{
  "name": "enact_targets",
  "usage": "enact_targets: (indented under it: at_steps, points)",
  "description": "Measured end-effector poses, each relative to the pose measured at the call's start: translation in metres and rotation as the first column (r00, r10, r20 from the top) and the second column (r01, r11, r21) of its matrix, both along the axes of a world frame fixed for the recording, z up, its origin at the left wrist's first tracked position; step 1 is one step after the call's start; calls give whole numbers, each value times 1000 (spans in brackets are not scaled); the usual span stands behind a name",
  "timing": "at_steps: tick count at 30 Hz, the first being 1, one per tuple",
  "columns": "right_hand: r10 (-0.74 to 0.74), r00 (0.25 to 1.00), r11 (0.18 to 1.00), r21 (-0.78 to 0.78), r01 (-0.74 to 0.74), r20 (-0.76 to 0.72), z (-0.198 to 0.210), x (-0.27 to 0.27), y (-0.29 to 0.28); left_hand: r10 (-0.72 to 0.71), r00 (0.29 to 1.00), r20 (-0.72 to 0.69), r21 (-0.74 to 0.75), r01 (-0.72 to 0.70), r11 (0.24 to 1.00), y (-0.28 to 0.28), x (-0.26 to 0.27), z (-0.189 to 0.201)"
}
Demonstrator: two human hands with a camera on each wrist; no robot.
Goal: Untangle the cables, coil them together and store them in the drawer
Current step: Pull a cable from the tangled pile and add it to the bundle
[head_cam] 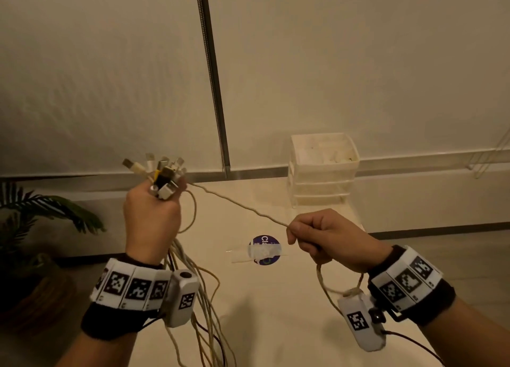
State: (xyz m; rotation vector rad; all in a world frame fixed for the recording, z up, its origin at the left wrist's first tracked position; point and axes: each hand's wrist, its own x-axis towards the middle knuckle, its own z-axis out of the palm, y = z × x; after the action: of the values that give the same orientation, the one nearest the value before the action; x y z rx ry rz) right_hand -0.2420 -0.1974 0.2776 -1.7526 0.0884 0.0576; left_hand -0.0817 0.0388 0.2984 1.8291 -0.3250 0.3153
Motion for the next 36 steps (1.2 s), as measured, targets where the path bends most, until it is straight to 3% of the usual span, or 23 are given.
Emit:
enact_targets:
  at_steps: [3,6,10,13,20,26,30,33,36]
  points:
    - [-5,1000,1000,10,5,-15,-4,0,0,-19,1000,-2,133,19,991,3,-1,-2]
    - [-28,1000,1000,-3,28,-11,-3,3,3,-170,985,29,263,157,952,-8,-23,0]
    - [-8,1000,1000,-5,8,8,5,6,12,-502,864,-33,335,483,809,-33,-52,-3]
    - [-16,999,1000,15,15,36,13,10,20,-595,804,-11,372,556,743,-49,-66,-6]
    - [-39,998,999,-5,39,55,15,4,18,-496,866,58,385,439,812,-49,-59,-2]
    - [-71,997,996,-49,72,32,10,-8,3,-186,978,90,275,155,949,-24,-27,4]
    - [-110,994,993,-39,110,2,9,-20,-7,12,999,47,202,-22,979,3,6,-7]
    - [-129,992,991,-39,128,-14,8,-24,-7,35,998,56,208,-46,977,7,2,-12]
    - [-149,989,988,-53,148,-4,11,-21,-3,-28,992,119,193,5,981,-2,-16,-9]
